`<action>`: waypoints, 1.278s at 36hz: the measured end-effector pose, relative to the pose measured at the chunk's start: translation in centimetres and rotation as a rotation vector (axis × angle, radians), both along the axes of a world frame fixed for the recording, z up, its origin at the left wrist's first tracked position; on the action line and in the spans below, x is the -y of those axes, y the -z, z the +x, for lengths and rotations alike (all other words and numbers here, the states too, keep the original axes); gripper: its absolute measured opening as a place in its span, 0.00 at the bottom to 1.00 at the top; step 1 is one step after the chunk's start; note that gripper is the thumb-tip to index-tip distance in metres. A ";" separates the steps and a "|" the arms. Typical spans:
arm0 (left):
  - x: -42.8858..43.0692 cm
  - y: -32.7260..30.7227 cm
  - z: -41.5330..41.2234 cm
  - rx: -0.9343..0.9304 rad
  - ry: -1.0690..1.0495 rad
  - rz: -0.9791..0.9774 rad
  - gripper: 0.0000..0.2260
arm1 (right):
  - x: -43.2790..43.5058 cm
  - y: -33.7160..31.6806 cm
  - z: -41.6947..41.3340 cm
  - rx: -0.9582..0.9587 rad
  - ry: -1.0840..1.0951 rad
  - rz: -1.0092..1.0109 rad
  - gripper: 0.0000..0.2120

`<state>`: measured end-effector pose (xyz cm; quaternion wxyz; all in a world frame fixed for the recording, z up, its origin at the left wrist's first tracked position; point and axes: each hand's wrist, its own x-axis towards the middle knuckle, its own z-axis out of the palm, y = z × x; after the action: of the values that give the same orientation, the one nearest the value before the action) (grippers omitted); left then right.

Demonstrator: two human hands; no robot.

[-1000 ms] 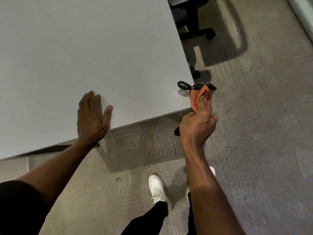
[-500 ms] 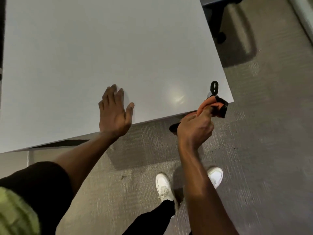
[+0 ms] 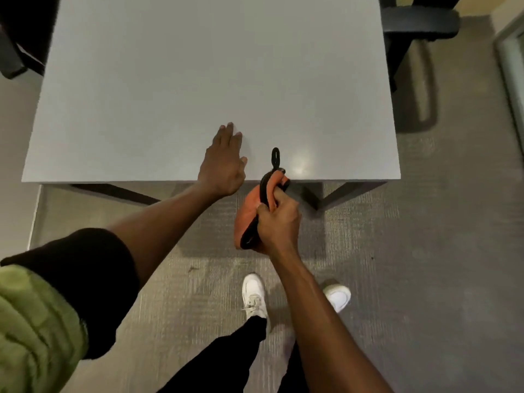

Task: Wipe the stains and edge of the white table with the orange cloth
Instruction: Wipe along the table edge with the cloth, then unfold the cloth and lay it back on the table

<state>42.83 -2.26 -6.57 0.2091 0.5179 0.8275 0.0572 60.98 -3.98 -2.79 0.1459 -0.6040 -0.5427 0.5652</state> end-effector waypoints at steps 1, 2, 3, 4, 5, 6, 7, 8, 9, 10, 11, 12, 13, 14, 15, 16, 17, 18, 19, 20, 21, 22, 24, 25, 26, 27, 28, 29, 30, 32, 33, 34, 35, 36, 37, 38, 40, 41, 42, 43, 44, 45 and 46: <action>0.6 -0.5 -0.1 0.036 0.003 -0.006 0.23 | 0.3 -0.4 0.2 -0.030 -0.038 -0.019 0.21; 1.2 -1.2 -0.1 0.077 -0.016 -0.008 0.17 | 0.7 -0.9 0.4 -0.062 -0.070 -0.036 0.23; 1.8 -2.2 0.1 0.121 -0.055 -0.003 0.13 | 1.1 -1.5 0.5 -0.094 -0.091 -0.049 0.25; 2.5 -3.3 0.4 0.169 -0.094 0.002 0.11 | 1.4 -2.0 0.6 -0.124 -0.100 -0.062 0.25; 3.3 -4.5 0.7 0.214 -0.133 0.008 0.13 | 1.6 -2.5 0.8 -0.151 -0.099 -0.072 0.25; 4.0 -5.9 1.0 0.264 -0.173 0.014 0.15 | 1.8 -3.0 0.9 -0.175 -0.087 -0.080 0.25; 4.7 -7.1 1.1 0.311 -0.222 0.026 0.16 | 2.0 -3.5 1.1 -0.201 -0.066 -0.090 0.25; 5.6 -8.0 1.1 0.351 -0.283 0.037 0.15 | 2.2 -4.0 1.3 -0.222 -0.044 -0.103 0.24; 6.4 -9.0 1.2 0.385 -0.346 0.044 0.15 | 2.3 -4.6 1.5 -0.240 -0.026 -0.118 0.24; 7.4 -9.8 1.3 0.412 -0.399 0.048 0.15 | 2.3 -5.1 1.6 -0.258 -0.011 -0.130 0.23; 8.2 -10.6 1.4 0.431 -0.442 0.048 0.14 | 2.3 -5.6 1.8 -0.278 0.004 -0.138 0.22; 9.0 -11.3 1.5 0.442 -0.466 0.054 0.13 | 2.3 -6.3 1.9 -0.298 0.015 -0.138 0.22; 9.7 -12.1 1.7 0.438 -0.476 0.064 0.13 | 2.3 -7.0 1.9 -0.317 0.021 -0.134 0.22; 10.4 -13.0 1.8 0.435 -0.474 0.079 0.14 | 2.3 -7.8 1.9 -0.334 0.025 -0.126 0.22; 11.0 -13.9 2.0 0.441 -0.465 0.092 0.14 | 2.2 -8.6 1.8 -0.351 0.031 -0.116 0.21; 11.6 -14.8 2.2 0.458 -0.451 0.114 0.14 | 2.2 -9.4 1.7 -0.362 0.036 -0.103 0.20; 12.1 -15.7 2.5 0.476 -0.431 0.136 0.14 | 2.1 -10.1 1.5 -0.370 0.046 -0.093 0.19; 12.6 -16.6 2.9 0.493 -0.406 0.165 0.14 | 2.1 -10.8 1.3 -0.379 0.052 -0.080 0.18; 13.0 -17.2 3.1 0.508 -0.383 0.202 0.14 | 2.1 -11.5 1.1 -0.384 0.063 -0.067 0.18; 13.4 -17.7 3.3 0.528 -0.363 0.240 0.15 | 2.0 -12.0 0.8 -0.385 0.076 -0.054 0.17; 13.7 -18.2 3.6 0.550 -0.341 0.272 0.17 | 1.9 -12.4 0.6 -0.381 0.095 -0.043 0.17; 13.9 -18.6 3.8 0.570 -0.318 0.294 0.21 | 1.7 -12.9 0.3 -0.373 0.107 -0.031 0.16; 14.3 -19.3 4.2 0.585 -0.262 0.330 0.31 | 1.3 -13.7 -0.2 -0.365 0.128 -0.019 0.14; 14.5 -19.6 4.4 0.580 -0.220 0.346 0.37 | 1.1 -14.1 -0.4 -0.372 0.142 -0.029 0.14; 14.6 -19.7 4.4 0.569 -0.172 0.362 0.42 | 0.7 -14.4 -0.6 -0.383 0.150 -0.043 0.13; 14.6 -19.8 4.4 0.556 -0.125 0.373 0.46 | 0.4 -14.9 -0.8 -0.389 0.150 -0.055 0.13; 14.6 -19.9 4.4 0.544 -0.091 0.375 0.50 | 0.0 -15.2 -1.0 -0.388 0.136 -0.056 0.12; 14.6 -20.0 4.4 0.535 -0.070 0.375 0.52 | -0.5 -15.5 -1.2 -0.382 0.118 -0.050 0.11; 14.5 -20.0 4.4 0.527 -0.062 0.379 0.53 | -1.0 -15.7 -1.3 -0.381 0.095 -0.042 0.10; 14.4 -19.8 4.3 0.466 -0.091 0.403 0.47 | -1.9 -16.1 -1.6 -0.380 0.052 -0.034 0.11; 14.2 -19.9 4.3 0.410 -0.127 0.432 0.40 | -2.4 -16.4 -1.8 -0.382 0.030 -0.030 0.13; 14.0 -19.9 4.1 0.359 -0.169 0.475 0.33 | -2.8 -16.4 -2.0 -0.378 0.011 -0.026 0.15; 13.7 -20.0 4.0 0.328 -0.209 0.524 0.26 | -3.3 -16.5 -2.3 -0.378 -0.007 -0.025 0.17; 13.4 -20.2 3.8 0.322 -0.242 0.566 0.23 | -3.8 -16.6 -2.6 -0.381 -0.020 -0.032 0.18; 13.0 -20.5 3.6 0.328 -0.265 0.594 0.21 | -4.3 -16.6 -2.8 -0.388 -0.028 -0.049 0.19; 12.4 -20.8 3.3 0.326 -0.288 0.615 0.20 | -5.0 -16.6 -3.1 -0.404 -0.039 -0.071 0.18; 11.9 -20.9 2.8 0.319 -0.331 0.642 0.18 | -6.0 -16.5 -3.5 -0.428 -0.061 -0.118 0.18; 11.5 -21.0 2.4 0.327 -0.373 0.645 0.17 | -6.6 -16.5 -3.7 -0.432 -0.088 -0.136 0.18; 11.0 -21.0 2.1 0.330 -0.422 0.649 0.16 | -7.2 -16.6 -3.8 -0.433 -0.123 -0.152 0.18; 10.6 -21.1 1.7 0.326 -0.472 0.657 0.16 | -7.8 -16.7 -3.9 -0.433 -0.165 -0.162 0.18; 10.1 -21.2 1.5 0.326 -0.517 0.666 0.15 | -8.4 -16.9 -4.1 -0.430 -0.204 -0.172 0.20; 9.5 -21.3 1.2 0.331 -0.563 0.670 0.14 | -8.9 -16.9 -4.3 -0.424 -0.244 -0.177 0.23; 8.9 -21.4 0.8 0.337 -0.613 0.669 0.13 | -9.4 -16.9 -4.4 -0.410 -0.281 -0.176 0.27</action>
<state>43.65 -11.15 14.84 0.1357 0.2723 0.8329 0.4623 56.55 5.47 14.08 0.1199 -0.4058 -0.5289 0.7357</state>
